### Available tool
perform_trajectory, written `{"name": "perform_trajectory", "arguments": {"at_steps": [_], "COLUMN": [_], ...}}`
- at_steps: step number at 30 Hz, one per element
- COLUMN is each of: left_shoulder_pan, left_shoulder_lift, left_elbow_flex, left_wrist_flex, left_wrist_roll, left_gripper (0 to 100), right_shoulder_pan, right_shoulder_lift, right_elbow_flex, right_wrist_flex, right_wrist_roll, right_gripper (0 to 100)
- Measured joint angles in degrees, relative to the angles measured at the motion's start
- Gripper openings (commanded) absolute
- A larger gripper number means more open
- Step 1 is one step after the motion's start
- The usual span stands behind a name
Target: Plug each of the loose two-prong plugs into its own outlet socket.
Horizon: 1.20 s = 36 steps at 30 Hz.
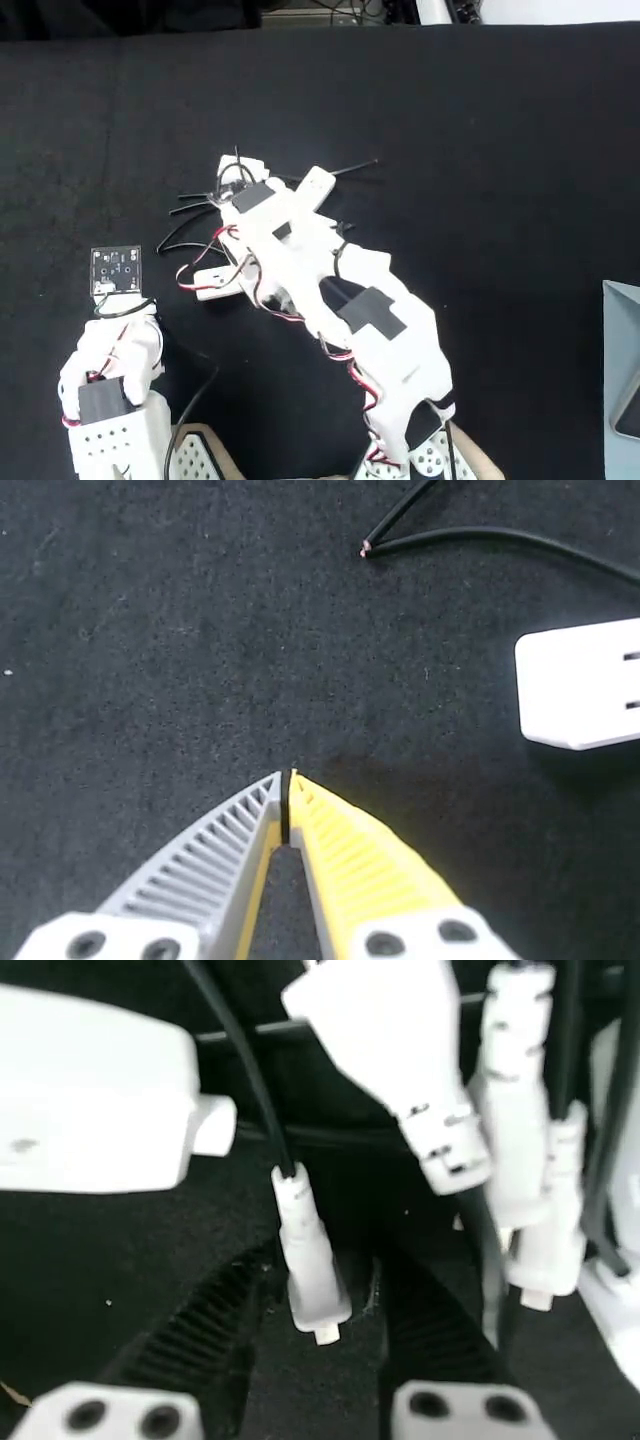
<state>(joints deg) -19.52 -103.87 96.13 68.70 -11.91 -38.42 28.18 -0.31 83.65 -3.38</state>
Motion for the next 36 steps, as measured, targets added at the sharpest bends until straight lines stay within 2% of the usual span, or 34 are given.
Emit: {"name": "perform_trajectory", "arguments": {"at_steps": [26, 31, 36], "left_shoulder_pan": [0.0, 0.0, 0.0], "left_shoulder_lift": [0.0, 0.0, 0.0], "left_elbow_flex": [0.0, 0.0, 0.0], "left_wrist_flex": [0.0, 0.0, 0.0], "left_wrist_roll": [0.0, 0.0, 0.0], "left_gripper": [3, 3, 3], "right_shoulder_pan": [0.0, 0.0, 0.0], "right_shoulder_lift": [0.18, 0.18, 0.18], "right_elbow_flex": [-3.52, -3.52, -3.52], "right_wrist_flex": [3.6, 3.43, 3.43], "right_wrist_roll": [0.0, 0.0, 0.0], "right_gripper": [10.8, 1.8, 1.3]}}
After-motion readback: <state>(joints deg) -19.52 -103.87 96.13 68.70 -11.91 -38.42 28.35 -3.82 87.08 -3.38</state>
